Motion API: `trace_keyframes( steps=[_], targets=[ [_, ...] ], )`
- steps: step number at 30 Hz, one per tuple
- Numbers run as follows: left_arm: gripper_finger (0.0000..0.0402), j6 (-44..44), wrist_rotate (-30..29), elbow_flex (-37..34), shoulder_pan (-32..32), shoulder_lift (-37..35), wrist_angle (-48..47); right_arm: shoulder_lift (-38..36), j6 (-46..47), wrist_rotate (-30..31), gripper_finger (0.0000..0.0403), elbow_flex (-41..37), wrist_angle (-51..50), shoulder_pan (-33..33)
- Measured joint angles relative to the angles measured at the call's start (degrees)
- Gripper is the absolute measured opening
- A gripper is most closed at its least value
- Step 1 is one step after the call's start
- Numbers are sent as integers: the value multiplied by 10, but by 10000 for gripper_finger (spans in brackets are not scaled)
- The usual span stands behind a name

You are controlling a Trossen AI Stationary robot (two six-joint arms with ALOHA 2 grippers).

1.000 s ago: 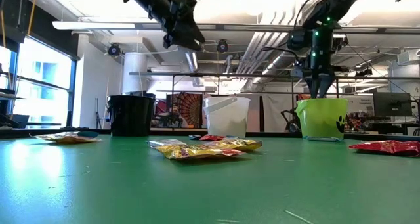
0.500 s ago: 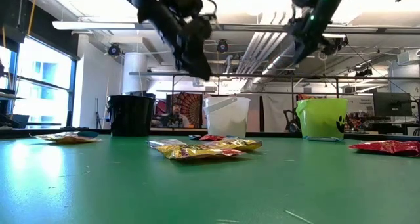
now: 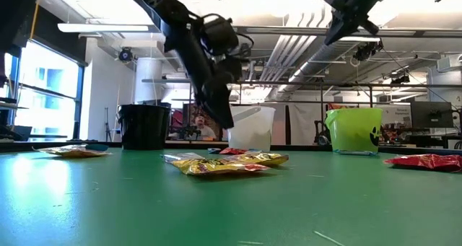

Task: Sort candy by brand, put in halloween buckets
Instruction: Put the red candy into the green bucket

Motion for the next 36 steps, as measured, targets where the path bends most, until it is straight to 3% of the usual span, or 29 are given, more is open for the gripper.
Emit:
trace_keyframes(
  steps=[10,20,25,30,36],
  targets=[
    [187,-25,-98,0,0,52,26,-2,-1,14,0,0,0,30],
    [186,-23,-71,0,0,69,44,-2,-4,15,0,0,0,30],
    [182,-24,-87,0,0,75,40,-2,-3,15,0,0,-1,30],
    [134,-20,-88,0,1,75,38,-2,-3,15,0,0,-1,30],
    [31,-14,-86,0,3,75,35,-2,-3,15,0,0,-1,30]
  ],
)
